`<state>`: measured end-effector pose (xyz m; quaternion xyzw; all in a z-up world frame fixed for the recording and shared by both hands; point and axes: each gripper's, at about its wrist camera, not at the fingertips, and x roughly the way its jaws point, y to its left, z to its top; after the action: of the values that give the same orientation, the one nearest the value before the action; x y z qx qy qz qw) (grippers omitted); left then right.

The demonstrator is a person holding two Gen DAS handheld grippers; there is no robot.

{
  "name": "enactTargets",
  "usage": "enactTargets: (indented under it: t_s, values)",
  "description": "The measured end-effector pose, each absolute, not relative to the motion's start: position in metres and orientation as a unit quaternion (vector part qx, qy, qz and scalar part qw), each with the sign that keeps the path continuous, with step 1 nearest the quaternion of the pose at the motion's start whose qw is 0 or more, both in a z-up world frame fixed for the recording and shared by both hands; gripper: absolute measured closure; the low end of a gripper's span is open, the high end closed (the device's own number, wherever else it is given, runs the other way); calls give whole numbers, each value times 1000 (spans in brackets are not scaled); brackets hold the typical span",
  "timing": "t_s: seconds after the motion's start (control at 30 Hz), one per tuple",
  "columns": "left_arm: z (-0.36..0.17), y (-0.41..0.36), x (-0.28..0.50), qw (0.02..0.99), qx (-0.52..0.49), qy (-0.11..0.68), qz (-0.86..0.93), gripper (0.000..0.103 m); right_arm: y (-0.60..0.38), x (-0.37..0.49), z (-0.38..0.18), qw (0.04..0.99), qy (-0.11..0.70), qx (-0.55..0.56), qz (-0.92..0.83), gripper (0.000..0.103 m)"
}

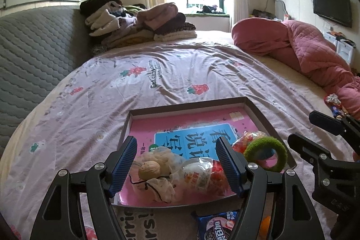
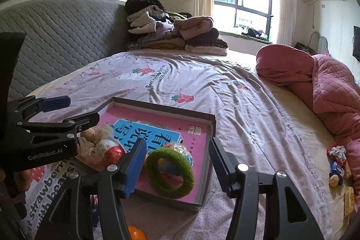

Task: Organize objects
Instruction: 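Withdraw both open tools from the tray toward the cookie packet and mandarin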

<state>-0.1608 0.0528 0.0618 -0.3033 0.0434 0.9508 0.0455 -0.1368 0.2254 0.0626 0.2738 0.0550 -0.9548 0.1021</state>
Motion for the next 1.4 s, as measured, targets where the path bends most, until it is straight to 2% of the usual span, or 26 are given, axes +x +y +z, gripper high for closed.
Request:
enactTargets:
  t_s: [0.53,0.93,1.4]
  values:
    - [76,52,-128,46,-285,43,957,29,230,-115,76,120,32,257,-958,45]
    - [46,44,-103,55,-322,43,944,29,224,-102,71,131,33,266,-955,45]
    - [16,54,-93,77,-368,44,926,29,219,-78,37,152,41,332,-930,45]
